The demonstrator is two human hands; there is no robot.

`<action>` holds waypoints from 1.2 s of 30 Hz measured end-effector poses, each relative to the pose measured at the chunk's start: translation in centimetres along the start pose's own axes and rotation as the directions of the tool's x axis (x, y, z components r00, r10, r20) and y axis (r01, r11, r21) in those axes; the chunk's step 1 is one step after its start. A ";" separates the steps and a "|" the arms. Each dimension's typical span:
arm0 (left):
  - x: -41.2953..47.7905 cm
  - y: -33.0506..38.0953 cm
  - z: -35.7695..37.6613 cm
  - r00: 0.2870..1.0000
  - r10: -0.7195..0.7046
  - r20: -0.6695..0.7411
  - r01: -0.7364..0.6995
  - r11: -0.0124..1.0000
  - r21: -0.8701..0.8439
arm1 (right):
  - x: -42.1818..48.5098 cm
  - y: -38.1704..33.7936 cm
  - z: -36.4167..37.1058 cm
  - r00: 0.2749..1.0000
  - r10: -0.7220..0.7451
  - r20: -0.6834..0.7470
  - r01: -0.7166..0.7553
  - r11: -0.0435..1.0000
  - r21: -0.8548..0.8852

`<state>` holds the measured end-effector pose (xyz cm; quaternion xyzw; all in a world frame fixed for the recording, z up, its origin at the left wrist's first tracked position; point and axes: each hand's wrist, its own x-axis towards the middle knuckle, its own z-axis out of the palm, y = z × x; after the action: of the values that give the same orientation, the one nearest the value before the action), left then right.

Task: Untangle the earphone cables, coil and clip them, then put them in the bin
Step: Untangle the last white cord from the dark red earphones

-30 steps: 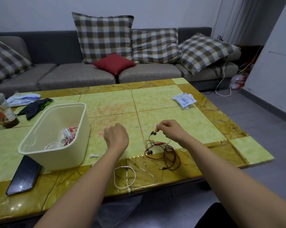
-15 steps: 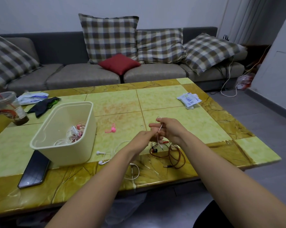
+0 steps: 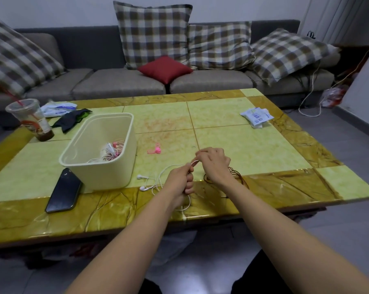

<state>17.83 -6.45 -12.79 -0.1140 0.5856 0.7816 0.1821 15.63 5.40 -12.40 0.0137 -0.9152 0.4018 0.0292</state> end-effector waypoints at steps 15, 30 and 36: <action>-0.7 1.2 -0.4 0.993 0.024 0.112 0.056 0.750 -0.659 | -1.9 2.0 -0.4 0.979 -0.126 0.163 0.108 0.988 0.115; -2.5 0.3 -1.7 0.976 0.180 0.125 -0.205 0.953 0.224 | -2.6 1.8 -2.0 0.974 -0.208 -0.089 0.219 0.964 0.150; -2.9 1.2 -1.6 0.953 0.302 -0.017 -0.282 0.868 -0.408 | -3.7 0.6 -0.5 0.893 -0.202 0.403 0.198 0.979 0.052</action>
<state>19.88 -8.73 -11.11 -0.0411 0.4166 0.9069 0.0480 19.27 6.19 -12.70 0.1908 -0.8929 0.3896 -0.1204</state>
